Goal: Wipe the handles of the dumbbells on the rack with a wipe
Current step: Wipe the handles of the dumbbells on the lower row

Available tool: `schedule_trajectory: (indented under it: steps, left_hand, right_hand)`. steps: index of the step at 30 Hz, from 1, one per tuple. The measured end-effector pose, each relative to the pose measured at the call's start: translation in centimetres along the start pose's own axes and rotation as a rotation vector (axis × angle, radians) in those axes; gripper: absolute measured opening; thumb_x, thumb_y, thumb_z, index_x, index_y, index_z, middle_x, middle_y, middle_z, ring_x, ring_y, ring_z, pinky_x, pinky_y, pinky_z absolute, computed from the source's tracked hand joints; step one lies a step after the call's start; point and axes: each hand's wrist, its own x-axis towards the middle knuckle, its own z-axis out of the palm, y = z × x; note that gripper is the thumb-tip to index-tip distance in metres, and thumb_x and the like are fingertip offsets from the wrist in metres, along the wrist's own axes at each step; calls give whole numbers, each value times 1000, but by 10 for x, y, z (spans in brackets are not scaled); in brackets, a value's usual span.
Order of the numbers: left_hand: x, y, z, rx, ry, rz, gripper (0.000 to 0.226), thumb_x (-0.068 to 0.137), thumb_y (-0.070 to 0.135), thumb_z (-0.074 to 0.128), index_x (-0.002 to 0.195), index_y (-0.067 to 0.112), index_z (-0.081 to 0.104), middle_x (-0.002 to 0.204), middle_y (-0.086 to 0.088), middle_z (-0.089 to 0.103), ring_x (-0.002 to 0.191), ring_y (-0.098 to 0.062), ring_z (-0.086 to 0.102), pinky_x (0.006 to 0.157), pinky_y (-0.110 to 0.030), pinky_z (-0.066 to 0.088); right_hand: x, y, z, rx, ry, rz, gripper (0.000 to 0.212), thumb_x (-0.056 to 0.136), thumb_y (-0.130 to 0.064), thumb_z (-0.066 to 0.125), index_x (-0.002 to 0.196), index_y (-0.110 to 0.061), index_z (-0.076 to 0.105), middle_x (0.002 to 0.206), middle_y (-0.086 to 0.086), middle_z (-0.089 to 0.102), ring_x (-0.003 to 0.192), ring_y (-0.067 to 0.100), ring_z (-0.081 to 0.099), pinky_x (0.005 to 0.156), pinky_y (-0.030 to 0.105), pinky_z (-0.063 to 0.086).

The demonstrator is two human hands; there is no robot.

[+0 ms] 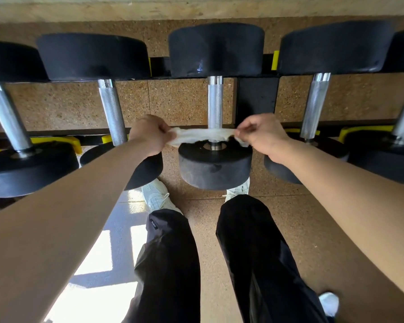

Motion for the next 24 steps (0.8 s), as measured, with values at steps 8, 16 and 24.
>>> schedule_trajectory:
  steps: [8, 16, 24]
  left_hand:
    - [-1, -3, -1, 188, 3, 34, 18, 90, 36, 74, 100, 21, 73, 96, 3, 65, 80, -14, 54, 63, -24, 40]
    - [-14, 23, 6, -27, -90, 244, 15, 91, 33, 72, 102, 23, 69, 85, 10, 61, 77, -9, 60, 67, -18, 45]
    - [-1, 3, 7, -5, 231, 44, 26, 102, 36, 54, 113, 12, 60, 97, -8, 63, 82, -24, 55, 58, -28, 38]
  right_hand:
    - [-1, -12, 2, -369, -122, -157, 4, 84, -21, 80, 85, -22, 76, 87, -6, 69, 82, 9, 63, 77, 23, 48]
    - [11, 12, -12, -575, 64, 8, 12, 86, -22, 77, 93, -12, 77, 94, 4, 73, 86, 19, 67, 74, 27, 51]
    - [10, -12, -12, -538, 182, -369, 20, 98, -29, 60, 99, -11, 68, 91, 3, 65, 81, 18, 59, 70, 28, 41]
